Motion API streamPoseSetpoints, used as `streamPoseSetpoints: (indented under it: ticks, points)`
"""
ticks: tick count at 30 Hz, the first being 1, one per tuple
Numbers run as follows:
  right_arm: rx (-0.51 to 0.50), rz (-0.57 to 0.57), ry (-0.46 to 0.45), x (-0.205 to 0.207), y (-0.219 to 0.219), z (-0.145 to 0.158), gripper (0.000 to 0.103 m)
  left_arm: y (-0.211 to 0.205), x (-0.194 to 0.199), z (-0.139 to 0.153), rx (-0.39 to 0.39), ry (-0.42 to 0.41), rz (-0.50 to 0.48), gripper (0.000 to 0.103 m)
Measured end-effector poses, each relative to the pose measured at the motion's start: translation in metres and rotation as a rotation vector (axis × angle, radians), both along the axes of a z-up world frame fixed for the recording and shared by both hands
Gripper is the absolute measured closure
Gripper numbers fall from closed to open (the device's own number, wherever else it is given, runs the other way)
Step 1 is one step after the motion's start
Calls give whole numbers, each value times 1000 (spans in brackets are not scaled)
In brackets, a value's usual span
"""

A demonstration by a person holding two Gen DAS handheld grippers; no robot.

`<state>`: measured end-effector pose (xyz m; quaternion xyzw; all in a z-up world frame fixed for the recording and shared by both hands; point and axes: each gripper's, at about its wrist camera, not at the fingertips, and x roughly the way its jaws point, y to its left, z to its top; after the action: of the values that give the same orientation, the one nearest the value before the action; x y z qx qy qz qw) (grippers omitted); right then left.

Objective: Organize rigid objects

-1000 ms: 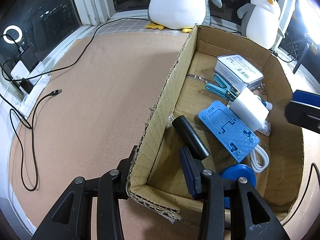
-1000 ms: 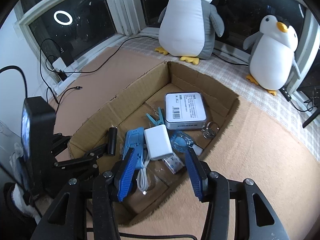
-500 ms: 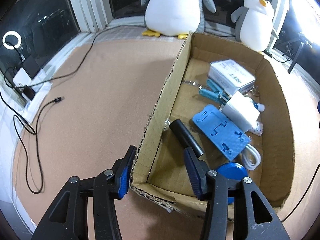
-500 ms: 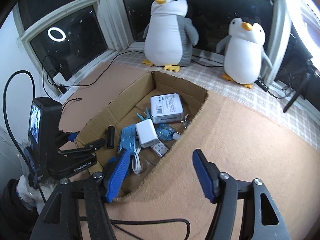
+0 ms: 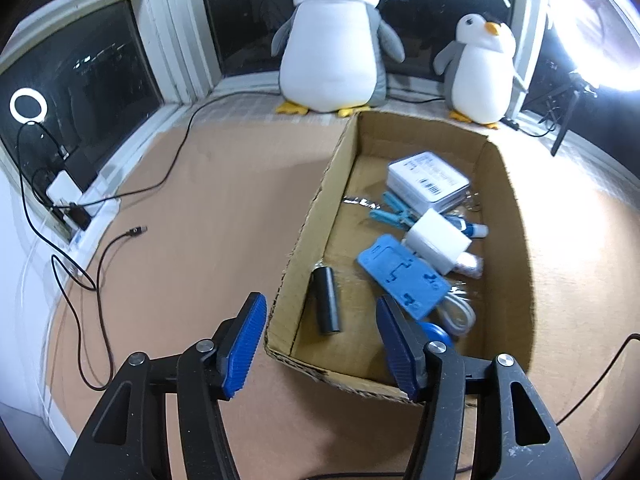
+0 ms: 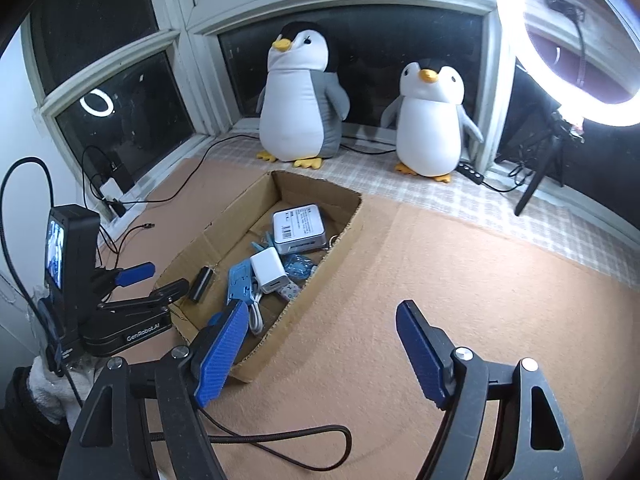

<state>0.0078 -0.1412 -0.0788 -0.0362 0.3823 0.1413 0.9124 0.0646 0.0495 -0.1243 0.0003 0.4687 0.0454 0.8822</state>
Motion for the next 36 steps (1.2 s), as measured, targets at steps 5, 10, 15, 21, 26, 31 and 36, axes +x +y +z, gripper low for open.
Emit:
streamPoseSetpoints:
  ticks: [5,10,15,21,26,31,36]
  points:
    - [23,-29,-13,-12,-8,5,29,-8,-9,14,0,-17,-16,42]
    - [54,-72,-31,-25,-13,5,25,-13,-19,31,1,-44,-24,42]
    - [52,-94,-37,-32,-14,3,25,-16,-26,43,2,-67,-29,39]
    - [55,-110,-88,-42,-10,11,25,-20,-37,62,3,-106,-40,37]
    - [36,-115,-129,-45,-6,16,25,-24,-49,85,17,-173,-44,29]
    - [40,-123,-137,-45,-6,15,25,-28,-54,96,15,-197,-50,29]
    - [63,-134,-145,-46,-7,15,25,-30,-58,101,21,-217,-47,29]
